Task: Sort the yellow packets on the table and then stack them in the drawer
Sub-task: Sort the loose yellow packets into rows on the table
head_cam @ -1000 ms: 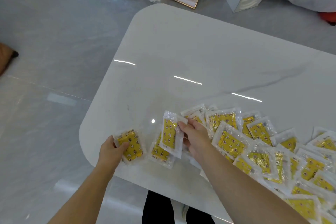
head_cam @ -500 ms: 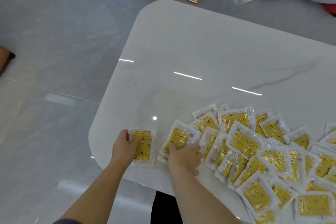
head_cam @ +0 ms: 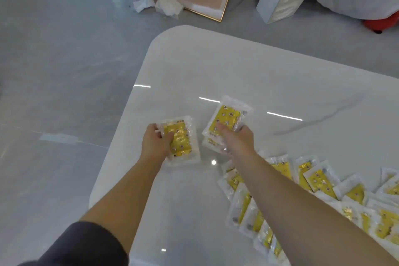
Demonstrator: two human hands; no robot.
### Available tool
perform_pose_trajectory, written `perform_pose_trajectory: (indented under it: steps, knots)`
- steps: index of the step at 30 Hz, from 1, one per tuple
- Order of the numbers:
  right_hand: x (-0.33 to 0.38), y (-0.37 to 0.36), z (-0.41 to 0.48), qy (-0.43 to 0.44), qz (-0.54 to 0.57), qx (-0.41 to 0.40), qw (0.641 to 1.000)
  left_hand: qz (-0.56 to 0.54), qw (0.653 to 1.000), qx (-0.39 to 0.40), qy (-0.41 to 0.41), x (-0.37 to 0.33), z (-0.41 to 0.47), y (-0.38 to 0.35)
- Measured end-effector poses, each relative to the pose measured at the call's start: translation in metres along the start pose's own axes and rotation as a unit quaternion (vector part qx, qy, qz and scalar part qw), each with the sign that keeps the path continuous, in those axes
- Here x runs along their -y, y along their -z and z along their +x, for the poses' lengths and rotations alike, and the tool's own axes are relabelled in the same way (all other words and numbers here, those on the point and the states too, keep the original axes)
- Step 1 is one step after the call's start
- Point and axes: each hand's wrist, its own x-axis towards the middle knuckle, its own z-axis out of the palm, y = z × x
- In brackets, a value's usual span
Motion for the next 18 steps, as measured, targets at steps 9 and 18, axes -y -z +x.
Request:
perform_pose_trajectory:
  steps: [9, 18]
  knots:
    - [0.068, 0.039, 0.077, 0.081, -0.099, -0.052, 0.990, 0.066, 0.995, 0.070, -0.002, -0.080, 0.071, -0.064]
    - [-0.027, 0.109, 0.026, 0.241, -0.415, 0.037, 0.877, 0.295, 0.938, 0.169, -0.065, 0.028, -0.033, -0.078]
